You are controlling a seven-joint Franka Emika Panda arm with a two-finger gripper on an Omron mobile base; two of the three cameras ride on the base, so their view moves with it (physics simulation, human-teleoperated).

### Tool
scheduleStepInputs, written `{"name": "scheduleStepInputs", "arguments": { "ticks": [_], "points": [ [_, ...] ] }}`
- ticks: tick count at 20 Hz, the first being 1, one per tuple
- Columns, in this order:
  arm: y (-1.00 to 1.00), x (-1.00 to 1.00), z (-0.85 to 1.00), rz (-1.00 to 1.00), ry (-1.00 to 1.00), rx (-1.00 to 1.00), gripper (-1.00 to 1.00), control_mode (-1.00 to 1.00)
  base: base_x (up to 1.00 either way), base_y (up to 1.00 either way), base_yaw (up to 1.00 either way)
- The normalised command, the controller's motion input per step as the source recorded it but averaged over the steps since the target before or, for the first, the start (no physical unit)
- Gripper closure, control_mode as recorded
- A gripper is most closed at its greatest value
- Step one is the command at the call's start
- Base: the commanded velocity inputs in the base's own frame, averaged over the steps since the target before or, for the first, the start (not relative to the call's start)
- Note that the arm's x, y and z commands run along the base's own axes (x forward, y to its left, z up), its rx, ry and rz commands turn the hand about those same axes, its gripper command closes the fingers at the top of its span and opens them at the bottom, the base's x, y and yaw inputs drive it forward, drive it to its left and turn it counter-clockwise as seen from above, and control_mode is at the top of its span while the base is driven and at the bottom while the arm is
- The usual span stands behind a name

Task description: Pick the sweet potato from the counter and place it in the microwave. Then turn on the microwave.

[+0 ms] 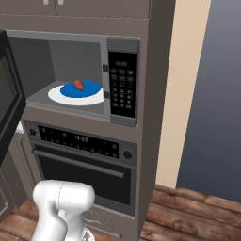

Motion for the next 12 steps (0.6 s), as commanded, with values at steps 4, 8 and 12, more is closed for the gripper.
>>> {"name": "scheduleStepInputs", "arguments": {
  "ticks": [4,8,12],
  "points": [
    [0.0,0.19,-0.23,-0.03,-0.06,0.0,-1.0,-1.0,0.0,0.0,0.0],
    [0.0,0.21,-0.21,-0.03,-0.03,0.0,-1.0,-1.0,0.0,0.0,0.0],
    [0.0,0.19,-0.19,-0.01,-0.05,0.03,-1.0,-1.0,0.0,0.0,0.0]
  ]
}}
